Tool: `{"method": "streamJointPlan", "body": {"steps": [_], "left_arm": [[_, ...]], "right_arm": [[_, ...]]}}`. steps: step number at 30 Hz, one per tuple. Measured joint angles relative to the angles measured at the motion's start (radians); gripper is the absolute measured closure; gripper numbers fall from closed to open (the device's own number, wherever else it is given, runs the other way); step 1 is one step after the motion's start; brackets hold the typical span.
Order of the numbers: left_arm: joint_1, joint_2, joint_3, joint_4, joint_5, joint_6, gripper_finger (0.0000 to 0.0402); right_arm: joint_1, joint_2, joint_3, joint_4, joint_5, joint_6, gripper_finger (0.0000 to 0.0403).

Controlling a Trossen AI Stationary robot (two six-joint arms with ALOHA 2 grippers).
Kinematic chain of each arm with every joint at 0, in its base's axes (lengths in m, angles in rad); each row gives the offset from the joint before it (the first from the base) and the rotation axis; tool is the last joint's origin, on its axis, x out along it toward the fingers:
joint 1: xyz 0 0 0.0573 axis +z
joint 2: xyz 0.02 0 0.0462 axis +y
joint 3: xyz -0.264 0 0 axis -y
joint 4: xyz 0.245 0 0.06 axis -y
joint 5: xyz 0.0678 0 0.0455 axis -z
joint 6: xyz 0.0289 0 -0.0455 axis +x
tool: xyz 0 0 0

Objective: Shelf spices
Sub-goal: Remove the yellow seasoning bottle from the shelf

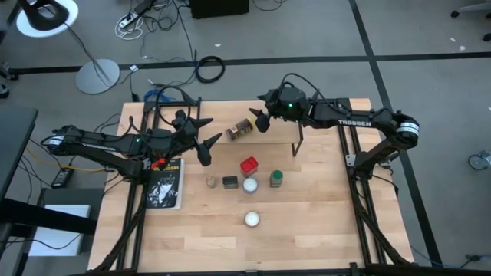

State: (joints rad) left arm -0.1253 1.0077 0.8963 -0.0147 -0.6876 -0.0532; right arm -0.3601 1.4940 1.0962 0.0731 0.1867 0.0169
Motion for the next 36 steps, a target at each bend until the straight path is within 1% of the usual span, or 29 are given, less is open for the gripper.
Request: {"method": "streamJointPlan", "body": {"steps": [4, 8, 13, 17, 20, 25, 28, 31, 36], "left_arm": [[0.0, 0.0, 0.0, -0.039, 0.001, -0.008, 0.0117], [0.0, 0.031, 0.0, -0.091, 0.005, -0.011, 0.0117], [0.003, 0.09, 0.0, -0.067, 0.006, -0.005, 0.0117], [0.022, 0.129, 0.0, -0.06, 0.01, 0.019, 0.0117], [0.042, 0.146, 0.0, -0.057, 0.012, 0.019, 0.0117], [0.073, 0.156, 0.001, -0.069, 0.012, -0.008, 0.0117], [0.088, 0.163, 0.001, -0.074, 0.012, -0.039, 0.0117], [0.098, 0.166, 0.001, -0.089, 0.019, -0.058, 0.0117], [0.106, 0.165, 0.001, -0.08, 0.028, -0.074, 0.0117]], "right_arm": [[0.027, 0.0, 0.0, -0.003, 0.0, -0.043, 0.0115], [0.057, -0.003, 0.0, 0.013, 0.0, -0.075, 0.0115], [0.102, -0.018, 0.002, 0.003, -0.021, -0.135, 0.0115], [0.148, -0.029, 0.002, -0.046, -0.028, -0.239, 0.0115], [0.164, -0.03, 0.002, -0.092, -0.034, -0.282, 0.0115], [0.154, -0.03, 0.002, -0.144, -0.034, -0.284, 0.0115], [0.148, -0.03, 0.002, -0.126, -0.036, -0.315, 0.0115], [0.127, -0.03, 0.006, -0.129, -0.081, -0.359, 0.0115], [0.095, -0.023, 0.105, -0.284, -0.099, -0.394, 0.0115]]}}
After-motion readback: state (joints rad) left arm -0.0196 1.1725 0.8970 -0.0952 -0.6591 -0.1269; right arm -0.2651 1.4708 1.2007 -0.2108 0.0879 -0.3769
